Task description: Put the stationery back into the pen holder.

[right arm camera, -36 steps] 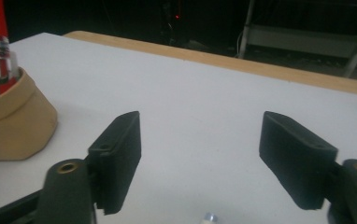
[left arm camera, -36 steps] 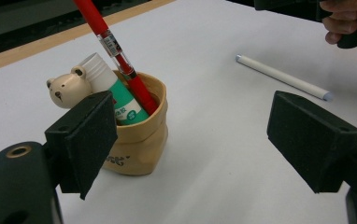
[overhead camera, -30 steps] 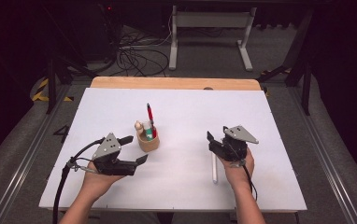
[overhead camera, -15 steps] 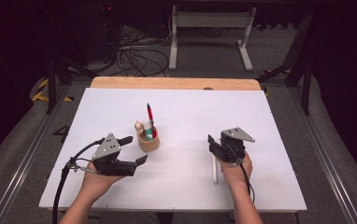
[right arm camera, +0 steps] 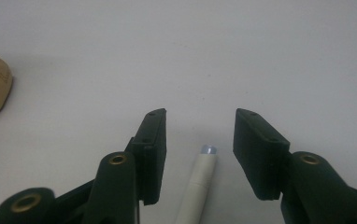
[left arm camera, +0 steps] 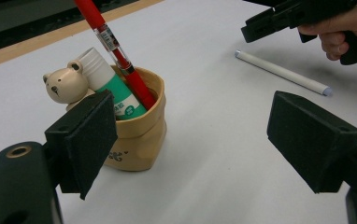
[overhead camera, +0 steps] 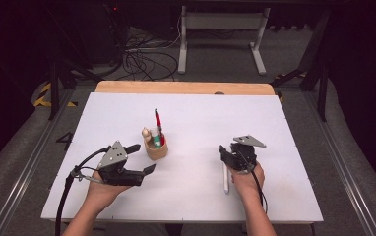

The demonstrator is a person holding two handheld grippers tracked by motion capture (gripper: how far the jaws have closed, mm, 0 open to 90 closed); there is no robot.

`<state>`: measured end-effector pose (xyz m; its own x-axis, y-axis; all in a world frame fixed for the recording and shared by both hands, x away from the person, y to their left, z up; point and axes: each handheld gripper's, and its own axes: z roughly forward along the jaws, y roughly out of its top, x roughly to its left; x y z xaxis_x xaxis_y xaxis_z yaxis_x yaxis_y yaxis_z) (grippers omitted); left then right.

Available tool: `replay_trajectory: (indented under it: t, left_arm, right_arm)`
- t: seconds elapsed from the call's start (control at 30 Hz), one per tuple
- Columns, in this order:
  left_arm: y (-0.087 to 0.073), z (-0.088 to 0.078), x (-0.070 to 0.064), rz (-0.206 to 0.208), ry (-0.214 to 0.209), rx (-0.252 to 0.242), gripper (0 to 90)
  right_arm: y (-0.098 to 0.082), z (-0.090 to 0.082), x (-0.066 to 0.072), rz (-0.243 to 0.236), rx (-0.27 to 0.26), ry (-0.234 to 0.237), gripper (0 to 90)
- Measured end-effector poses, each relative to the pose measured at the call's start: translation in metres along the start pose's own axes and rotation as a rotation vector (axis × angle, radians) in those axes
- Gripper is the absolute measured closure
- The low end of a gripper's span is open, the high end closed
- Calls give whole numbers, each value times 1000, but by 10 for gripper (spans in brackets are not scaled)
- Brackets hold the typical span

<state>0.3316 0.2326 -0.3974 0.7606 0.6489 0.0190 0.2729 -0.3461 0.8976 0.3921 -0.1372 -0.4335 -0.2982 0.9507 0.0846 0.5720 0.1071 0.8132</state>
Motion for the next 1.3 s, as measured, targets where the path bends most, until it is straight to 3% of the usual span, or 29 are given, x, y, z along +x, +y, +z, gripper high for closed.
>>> replay_trajectory:
  t: [0.67, 1.07, 1.3]
  left_arm:
    - [-1, 3, 0, 4, -5, 11, 170]
    - [-1, 3, -1, 1, -3, 13, 170]
    - [-1, 3, -1, 1, -2, 17, 171]
  right_arm:
    - [-5, 13, 0, 22, 91, 8, 648]
    - [-8, 21, 2, 17, 152, -8, 678]
    - [-9, 22, 1, 2, 158, -19, 723]
